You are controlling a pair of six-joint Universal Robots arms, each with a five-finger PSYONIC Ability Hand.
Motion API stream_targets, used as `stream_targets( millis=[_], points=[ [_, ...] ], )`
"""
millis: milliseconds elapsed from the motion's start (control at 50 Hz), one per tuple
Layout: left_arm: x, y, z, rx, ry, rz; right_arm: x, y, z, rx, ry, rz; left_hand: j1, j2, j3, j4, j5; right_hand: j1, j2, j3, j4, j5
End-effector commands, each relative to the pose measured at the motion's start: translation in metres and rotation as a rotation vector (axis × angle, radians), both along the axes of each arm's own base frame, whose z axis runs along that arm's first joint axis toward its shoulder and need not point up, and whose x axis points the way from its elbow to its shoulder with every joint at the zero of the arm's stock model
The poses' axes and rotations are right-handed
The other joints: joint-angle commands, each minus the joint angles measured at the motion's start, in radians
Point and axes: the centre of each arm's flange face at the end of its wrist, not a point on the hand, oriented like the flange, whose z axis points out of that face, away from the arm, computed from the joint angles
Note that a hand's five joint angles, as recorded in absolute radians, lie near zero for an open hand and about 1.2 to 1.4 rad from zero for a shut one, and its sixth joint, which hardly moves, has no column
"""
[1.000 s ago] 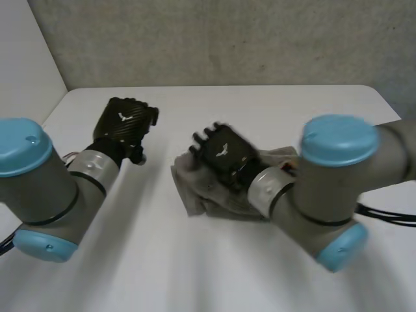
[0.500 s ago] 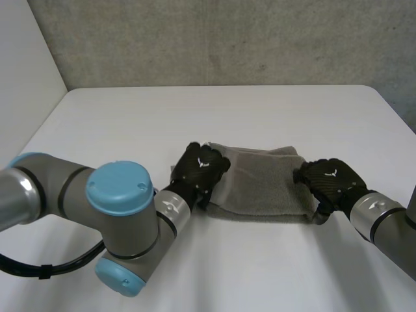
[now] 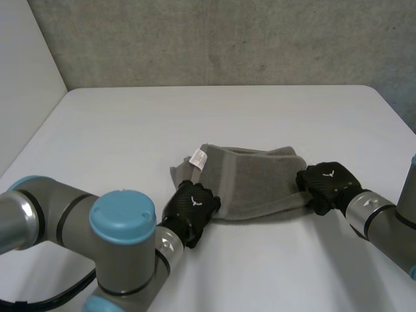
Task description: Fold the towel.
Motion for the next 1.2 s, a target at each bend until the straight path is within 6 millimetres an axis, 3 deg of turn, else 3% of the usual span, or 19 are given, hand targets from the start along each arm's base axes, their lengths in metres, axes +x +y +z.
stream_targets(
  millis=[20,120,160,180,220,360,500,540,640,780,800,820,860,880,920,1000,1040,1160,1200],
  points=[
    [0.004,0.011,0.004,0.009,0.005,-0.009,0.000,-0.014,0.016,-0.081,0.038,-0.046,-0.096,-0.097,-0.097,-0.097,-0.268,0.164,0.104,0.102,0.101,0.109],
    [0.003,0.014,0.017,-0.007,0.042,-0.011,0.011,-0.018,0.029,-0.163,0.099,-0.002,-0.105,-0.106,-0.105,-0.106,-0.277,0.164,0.104,0.102,0.101,0.109],
    [0.004,0.011,0.034,-0.035,0.085,0.001,0.037,-0.007,0.039,-0.248,0.148,0.100,-0.123,-0.123,-0.123,-0.123,-0.294,0.164,0.104,0.102,0.101,0.109],
    [0.004,0.011,0.035,-0.036,0.085,0.001,0.037,-0.007,0.040,-0.249,0.148,0.101,-0.123,-0.123,-0.123,-0.123,-0.294,0.164,0.104,0.102,0.101,0.109],
    [0.010,0.001,0.051,-0.066,0.123,0.043,0.064,0.006,0.051,-0.340,0.184,0.202,-0.135,-0.135,-0.135,-0.135,-0.306,0.164,0.104,0.102,0.101,0.109],
    [0.042,-0.042,0.080,-0.140,0.177,0.249,0.103,0.027,0.063,-0.476,0.216,0.353,-0.211,-0.211,-0.211,-0.211,-0.383,0.164,0.104,0.102,0.101,0.109],
    [0.075,-0.077,0.098,-0.173,0.239,0.403,0.158,0.074,0.041,-0.551,0.228,0.598,-0.217,-0.217,-0.217,-0.217,-0.388,0.164,0.104,0.102,0.101,0.109],
    [0.084,-0.088,0.102,-0.166,0.280,0.448,0.169,0.088,0.020,-0.534,0.247,0.695,-0.217,-0.217,-0.217,-0.217,-0.388,0.164,0.104,0.102,0.101,0.109],
    [0.087,-0.094,0.106,-0.162,0.318,0.464,0.176,0.099,-0.004,-0.495,0.244,0.799,-0.217,-0.217,-0.217,-0.217,-0.388,0.164,0.104,0.102,0.101,0.109],
    [0.084,-0.096,0.109,-0.171,0.329,0.458,0.175,0.099,-0.006,-0.484,0.223,0.818,-0.217,-0.217,-0.217,-0.217,-0.388,0.135,0.076,0.074,0.072,0.080],
    [0.081,-0.095,0.110,-0.171,0.333,0.449,0.173,0.098,-0.005,-0.480,0.229,0.804,-0.220,-0.220,-0.220,-0.220,-0.391,-0.213,-0.273,-0.275,-0.276,-0.268],
    [0.081,-0.095,0.110,-0.171,0.333,0.449,0.173,0.098,-0.005,-0.479,0.229,0.804,-0.220,-0.220,-0.220,-0.220,-0.391,-0.217,-0.277,-0.278,-0.280,-0.272],
    [0.075,-0.093,0.110,-0.175,0.340,0.425,0.167,0.096,0.005,-0.470,0.227,0.744,-0.223,-0.223,-0.223,-0.223,-0.394,-0.822,-0.882,-0.884,-0.885,-0.877],
    [0.075,-0.093,0.110,-0.175,0.340,0.425,0.167,0.096,0.005,-0.470,0.227,0.743,-0.223,-0.223,-0.223,-0.223,-0.394,-0.825,-0.884,-0.886,-0.888,-0.880],
    [0.057,-0.084,0.107,-0.162,0.346,0.360,0.156,0.095,0.033,-0.459,0.160,0.654,-0.223,-0.223,-0.223,-0.223,-0.394,-1.058,-1.118,-1.120,-1.121,-1.113],
    [0.040,-0.075,0.104,-0.152,0.353,0.309,0.138,0.085,0.055,-0.406,0.062,0.539,-0.229,-0.229,-0.229,-0.229,-0.400,-1.058,-1.118,-1.120,-1.121,-1.113],
    [0.028,-0.069,0.099,-0.141,0.355,0.277,0.120,0.068,0.066,-0.334,-0.021,0.422,-0.267,-0.267,-0.267,-0.267,-0.438,-1.058,-1.118,-1.120,-1.121,-1.113],
    [0.004,-0.057,0.086,-0.104,0.376,0.220,0.097,0.052,0.070,-0.183,-0.113,0.272,-0.279,-0.279,-0.279,-0.279,-0.450,-1.058,-1.118,-1.120,-1.121,-1.113],
    [-0.009,-0.052,0.076,-0.072,0.382,0.192,0.079,0.037,0.067,-0.108,-0.119,0.186,-0.279,-0.279,-0.279,-0.279,-0.450,-1.058,-1.118,-1.120,-1.121,-1.113]
  ],
)
